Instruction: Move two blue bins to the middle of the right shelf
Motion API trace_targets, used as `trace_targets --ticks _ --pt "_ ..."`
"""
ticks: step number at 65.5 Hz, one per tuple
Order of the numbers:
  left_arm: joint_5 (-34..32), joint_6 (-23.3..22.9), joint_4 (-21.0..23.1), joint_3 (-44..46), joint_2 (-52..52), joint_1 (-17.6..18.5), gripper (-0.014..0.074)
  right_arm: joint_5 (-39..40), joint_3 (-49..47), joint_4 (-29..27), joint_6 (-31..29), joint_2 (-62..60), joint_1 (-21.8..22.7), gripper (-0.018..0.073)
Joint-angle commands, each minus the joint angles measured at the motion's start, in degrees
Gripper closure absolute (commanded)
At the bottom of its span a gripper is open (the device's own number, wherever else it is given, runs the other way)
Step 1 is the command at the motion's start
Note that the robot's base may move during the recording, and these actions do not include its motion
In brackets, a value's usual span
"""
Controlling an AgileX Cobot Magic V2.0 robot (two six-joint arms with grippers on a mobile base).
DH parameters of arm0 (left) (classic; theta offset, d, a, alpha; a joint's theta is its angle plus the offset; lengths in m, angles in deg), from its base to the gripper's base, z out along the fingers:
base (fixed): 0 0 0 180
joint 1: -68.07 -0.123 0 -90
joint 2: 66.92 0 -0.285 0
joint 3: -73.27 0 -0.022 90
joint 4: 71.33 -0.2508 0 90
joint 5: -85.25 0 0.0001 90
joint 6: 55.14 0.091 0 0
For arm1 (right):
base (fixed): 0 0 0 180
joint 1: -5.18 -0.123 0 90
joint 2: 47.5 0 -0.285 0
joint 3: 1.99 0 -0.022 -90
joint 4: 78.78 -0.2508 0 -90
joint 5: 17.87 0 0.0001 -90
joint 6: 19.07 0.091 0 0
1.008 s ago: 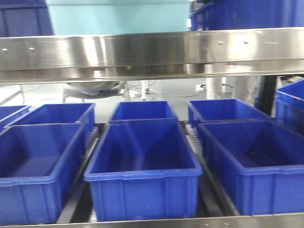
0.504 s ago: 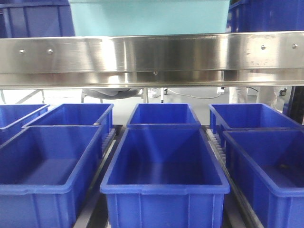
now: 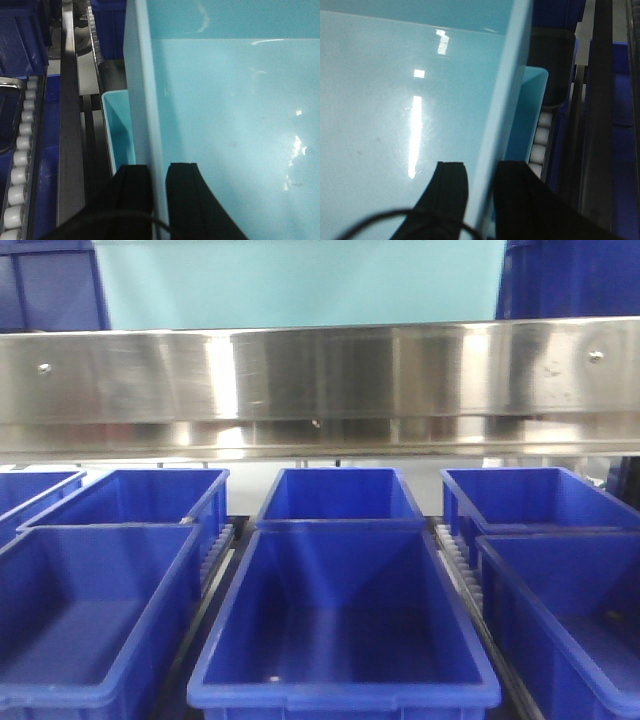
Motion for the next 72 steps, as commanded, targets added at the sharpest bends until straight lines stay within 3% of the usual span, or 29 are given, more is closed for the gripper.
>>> trace_targets --ticks 1,72 --pt "-2.9 0.5 0.8 1.0 0.8 0.4 0.0707 1.8 -0.4 1.2 -0.1 -0.4 0.3 0.0711" --pt "-2.9 0.5 0.8 1.0 0.8 0.4 0.0707 1.8 -0.4 1.2 -0.1 -0.4 0.3 0.0711"
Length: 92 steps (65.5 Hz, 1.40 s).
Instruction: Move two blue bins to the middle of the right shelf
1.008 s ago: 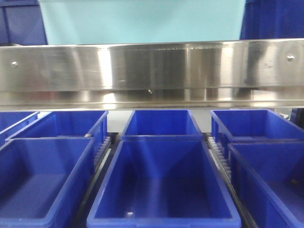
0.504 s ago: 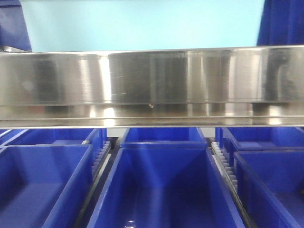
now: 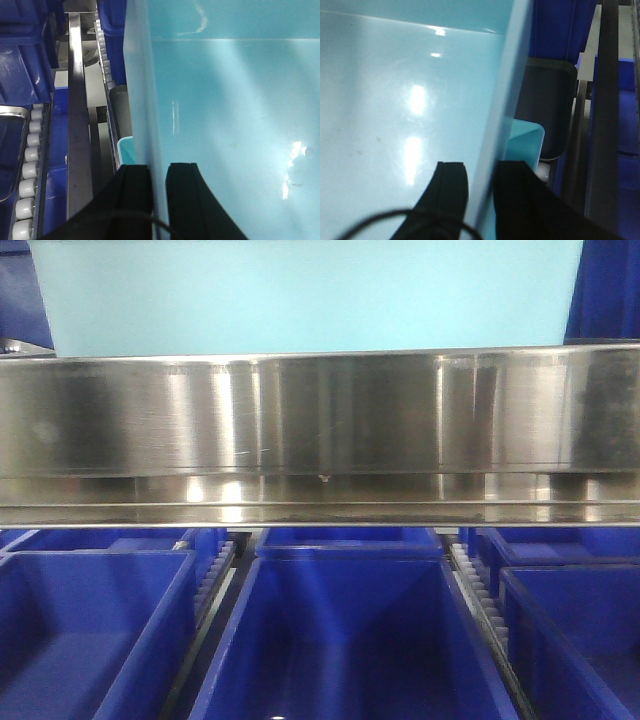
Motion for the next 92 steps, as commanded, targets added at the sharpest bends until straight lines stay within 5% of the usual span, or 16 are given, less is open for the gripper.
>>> trace_targets --ticks 1,92 --pt "-2.9 0.5 0.8 1.0 0.8 0.4 0.0707 1.8 -0.4 1.2 -0.1 -0.4 0.3 0.0711" --pt "-1.2 0.5 1.4 1.0 -0.1 0.4 0.0707 3.0 -0.4 1.8 -0.1 -0.2 0.4 0.0711"
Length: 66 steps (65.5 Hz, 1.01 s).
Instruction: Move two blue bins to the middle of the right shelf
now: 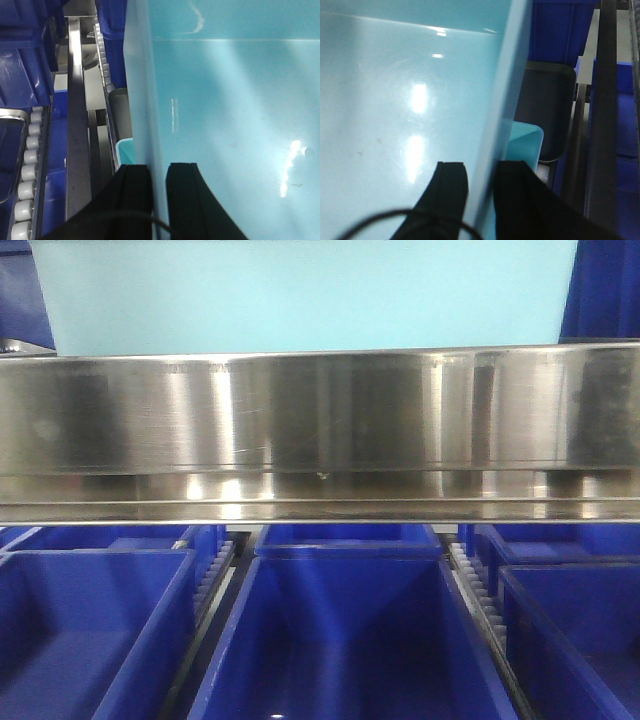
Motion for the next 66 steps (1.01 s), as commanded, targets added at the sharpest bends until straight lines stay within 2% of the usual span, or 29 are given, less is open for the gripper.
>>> trace_targets --ticks 1,12,36,47,58,61,65,66 --pt "-0.1 0.4 1.4 1.0 -0.2 0.4 0.0707 2.1 -0.4 2.3 -0.1 0.0 0.4 0.0711" --pt "4.4 0.4 1.4 1.0 -4.0 0.4 0.0707 1.1 -0.4 3.4 -0.1 2.4 0.4 0.0711" --pt "8.6 0.4 0.6 1.0 -9.4 0.4 0.0707 -0.3 -0.4 4.1 -0.1 8.2 0.4 0.0711" --pt "9.9 0.5 -2.3 1.0 -10.2 0.4 0.0707 -1.0 -0.4 4.1 -0.1 9.0 0.4 0.0711" --pt "10.3 0.5 -2.6 1.0 -10.2 0.4 0.0707 -1.9 -0.4 4.2 -0.1 9.1 0.4 0.071" --pt "10.3 0.5 -2.6 1.0 -10.2 0.4 0.0701 -2.2 -0.4 4.2 -0.1 9.1 0.4 0.0686" --pt "10.3 0.5 -2.6 1.0 -10.2 0.4 0.0662 -2.7 -0.4 4.2 -0.1 9.1 0.4 0.0603" --pt "10.4 0.5 -2.6 1.0 -10.2 0.4 0.0647 -2.8 -0.4 4.2 -0.1 9.1 0.4 0.0559"
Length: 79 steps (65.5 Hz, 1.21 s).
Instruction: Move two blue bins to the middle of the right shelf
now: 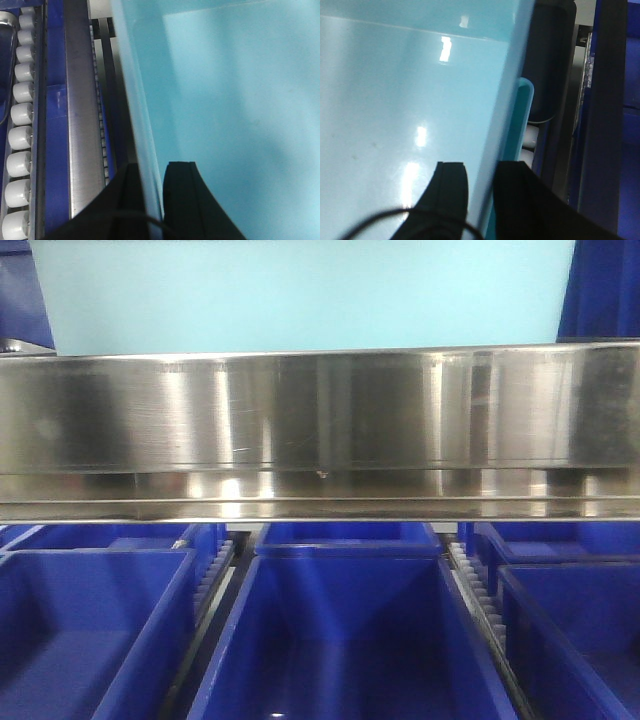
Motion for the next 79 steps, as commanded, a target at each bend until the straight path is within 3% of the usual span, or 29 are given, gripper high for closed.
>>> trace_targets --ticks 1,6,13,22,45,68,79 --pt "1.0 0.5 -0.1 0.6 0.7 0.4 0.0631 0.7 -0.4 1.9 0.3 -0.2 0.4 0.0524" --pt "1.8 0.5 -0.1 0.6 0.7 0.4 0.0479 -0.6 -0.4 1.9 0.3 -0.2 0.4 0.0254" --pt "1.9 0.5 -0.1 0.6 0.7 0.4 0.0257 -1.9 -0.4 1.9 0.3 -0.2 0.4 -0.0001" --pt "2.4 0.6 -0.1 0.6 0.7 0.4 -0.0028 -3.2 -0.4 1.9 0.3 -0.4 0.4 0.001" --pt "2.7 0.6 -2.7 0.2 0.7 0.4 -0.0001 -3.2 0.0 1.9 1.4 -0.7 0.4 0.0022" --pt "2.7 0.6 -2.7 -7.1 0.8 0.4 -0.0001 -3.2 9.1 1.9 2.1 -2.7 0.3 0.0022" --pt "2.7 0.6 1.3 -9.1 0.8 -0.7 -0.0001 -3.2 12.7 0.4 2.5 -3.8 -0.3 0.0022"
